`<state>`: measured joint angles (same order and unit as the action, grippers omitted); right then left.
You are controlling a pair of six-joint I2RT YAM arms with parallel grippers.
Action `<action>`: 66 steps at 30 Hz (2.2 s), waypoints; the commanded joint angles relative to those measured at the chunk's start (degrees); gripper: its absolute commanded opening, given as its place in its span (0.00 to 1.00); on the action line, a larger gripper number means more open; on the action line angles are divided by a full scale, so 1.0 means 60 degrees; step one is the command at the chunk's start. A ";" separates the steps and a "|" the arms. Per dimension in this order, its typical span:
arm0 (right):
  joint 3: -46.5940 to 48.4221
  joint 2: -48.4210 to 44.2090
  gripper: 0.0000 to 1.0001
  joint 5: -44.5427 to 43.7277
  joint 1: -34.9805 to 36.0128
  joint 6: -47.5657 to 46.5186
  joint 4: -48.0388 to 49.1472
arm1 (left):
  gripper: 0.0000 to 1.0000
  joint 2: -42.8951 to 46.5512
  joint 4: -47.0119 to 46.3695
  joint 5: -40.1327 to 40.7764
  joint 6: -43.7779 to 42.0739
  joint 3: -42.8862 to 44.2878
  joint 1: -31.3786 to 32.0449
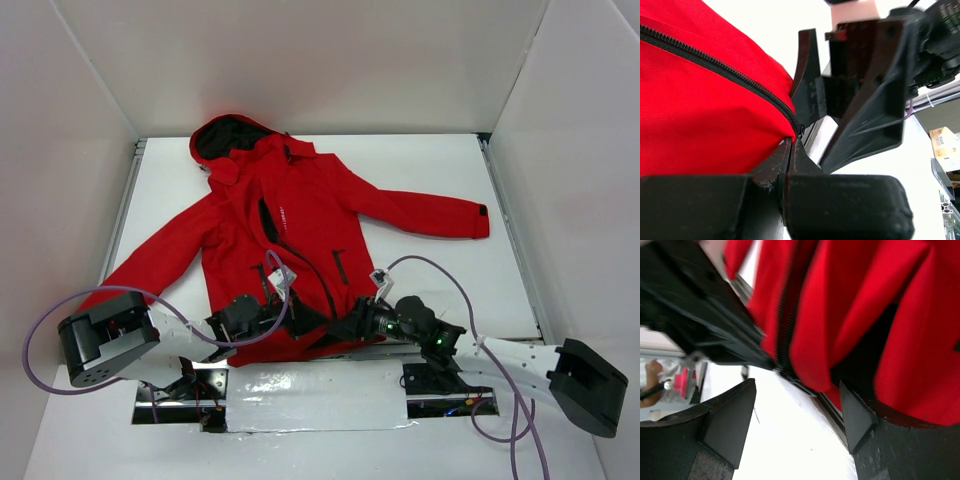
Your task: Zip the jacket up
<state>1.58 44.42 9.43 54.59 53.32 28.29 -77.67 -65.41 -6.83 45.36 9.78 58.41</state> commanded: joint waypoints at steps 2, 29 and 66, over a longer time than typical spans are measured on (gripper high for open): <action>-0.1040 0.0681 0.74 0.0127 0.0262 0.0165 0.1317 | 0.00 0.0244 -0.0305 -0.0034 -0.0031 0.0289 0.0050; -0.1143 0.0374 0.45 -0.0151 0.0643 0.0825 0.0807 | 0.00 0.0259 -0.0305 0.0069 -0.0046 0.0216 0.0050; 0.1551 -0.0197 0.00 0.0696 -0.0189 0.0459 -0.2620 | 0.00 -0.0107 -0.1198 -0.0385 0.0174 -0.0238 0.0064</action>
<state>7.20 42.57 11.44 56.29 58.39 14.66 -77.76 -66.76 -7.46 45.50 9.21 58.70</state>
